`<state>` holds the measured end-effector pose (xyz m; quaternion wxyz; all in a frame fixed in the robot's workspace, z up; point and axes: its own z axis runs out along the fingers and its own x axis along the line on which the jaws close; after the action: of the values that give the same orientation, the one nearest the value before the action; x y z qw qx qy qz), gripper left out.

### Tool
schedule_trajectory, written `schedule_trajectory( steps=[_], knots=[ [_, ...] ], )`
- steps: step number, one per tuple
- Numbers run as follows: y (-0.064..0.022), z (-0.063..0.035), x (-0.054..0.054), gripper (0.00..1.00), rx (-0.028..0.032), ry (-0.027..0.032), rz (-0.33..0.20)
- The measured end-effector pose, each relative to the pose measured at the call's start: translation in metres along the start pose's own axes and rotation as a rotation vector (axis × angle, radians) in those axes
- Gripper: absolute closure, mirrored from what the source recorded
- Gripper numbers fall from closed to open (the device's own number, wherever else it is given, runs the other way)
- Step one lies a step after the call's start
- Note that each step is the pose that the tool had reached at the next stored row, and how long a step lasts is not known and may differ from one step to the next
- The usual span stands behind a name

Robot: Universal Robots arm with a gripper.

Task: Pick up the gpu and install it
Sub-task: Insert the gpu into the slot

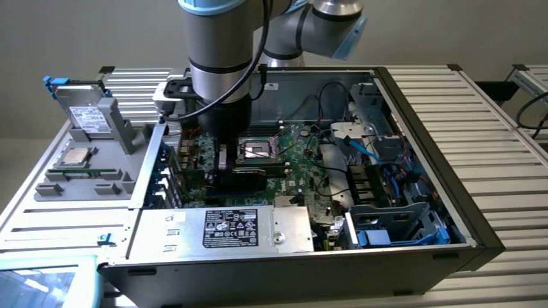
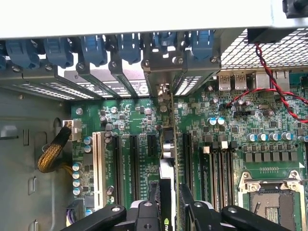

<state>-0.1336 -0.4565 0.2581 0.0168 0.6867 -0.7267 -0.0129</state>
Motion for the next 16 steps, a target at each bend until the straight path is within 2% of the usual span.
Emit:
schedule_trajectory(
  steps=[16],
  knots=[
    [0.001,0.0005,0.0,0.73,-0.0001,0.0,0.0]
  ],
)
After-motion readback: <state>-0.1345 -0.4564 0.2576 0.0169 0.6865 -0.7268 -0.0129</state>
